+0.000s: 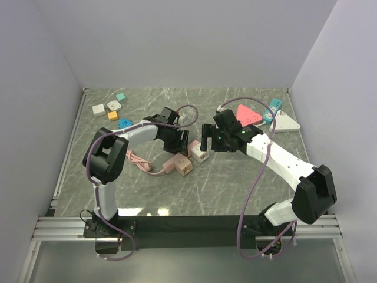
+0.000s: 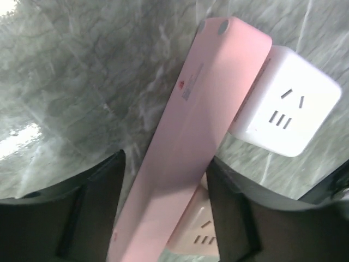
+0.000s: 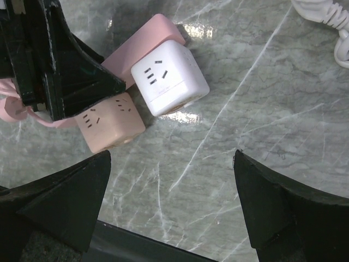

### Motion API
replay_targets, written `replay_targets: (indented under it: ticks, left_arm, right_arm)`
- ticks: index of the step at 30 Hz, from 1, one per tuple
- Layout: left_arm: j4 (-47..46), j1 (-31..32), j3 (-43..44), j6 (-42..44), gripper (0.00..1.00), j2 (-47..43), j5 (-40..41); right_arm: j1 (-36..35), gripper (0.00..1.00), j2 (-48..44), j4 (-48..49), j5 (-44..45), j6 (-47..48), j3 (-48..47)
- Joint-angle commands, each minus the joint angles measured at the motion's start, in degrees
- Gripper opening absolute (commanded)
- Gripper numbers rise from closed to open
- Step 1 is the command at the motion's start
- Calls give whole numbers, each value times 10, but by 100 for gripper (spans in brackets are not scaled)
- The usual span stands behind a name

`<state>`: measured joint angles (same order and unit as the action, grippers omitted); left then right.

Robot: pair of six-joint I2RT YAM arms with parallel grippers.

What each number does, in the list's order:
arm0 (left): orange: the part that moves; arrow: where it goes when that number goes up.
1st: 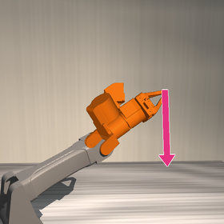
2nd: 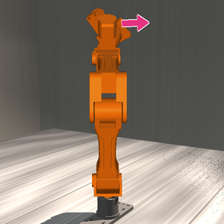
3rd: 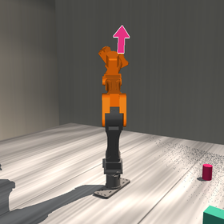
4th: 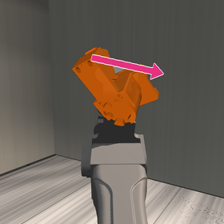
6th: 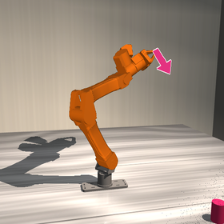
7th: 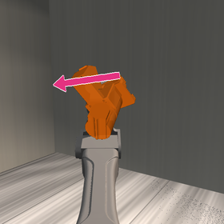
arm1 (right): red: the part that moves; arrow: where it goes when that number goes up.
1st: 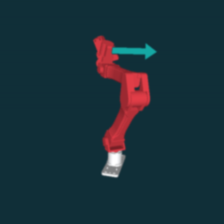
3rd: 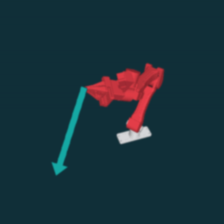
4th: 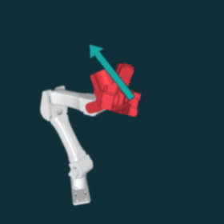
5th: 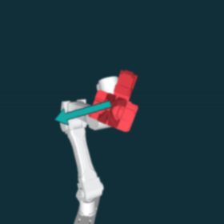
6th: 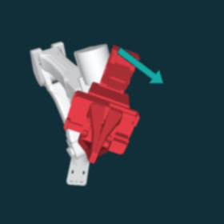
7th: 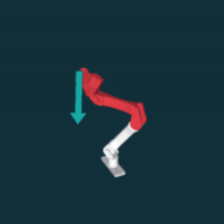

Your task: Pull the plug off the socket

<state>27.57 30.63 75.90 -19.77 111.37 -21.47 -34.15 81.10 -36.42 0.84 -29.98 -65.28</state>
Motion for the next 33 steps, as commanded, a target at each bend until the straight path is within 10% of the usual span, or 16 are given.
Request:
replay_targets:
  ticks: [1,8,18,22,33]
  left_arm:
    - [39,0,19,76,68,-1,16]
    - [15,2,20,95,38,17,-35]
    - [-4,55,6,64,29,37,-26]
    - [-4,70,4,44,0,44,6]
    - [-7,90,-8,16,0,17,103]
  right_arm:
    - [0,100,4,6,-7,5,7]
    - [-1,100,3,9,-6,7,13]
    - [-1,100,41,34,-16,18,38]
    - [-6,100,47,40,-9,26,44]
    - [-37,100,33,55,54,57,72]
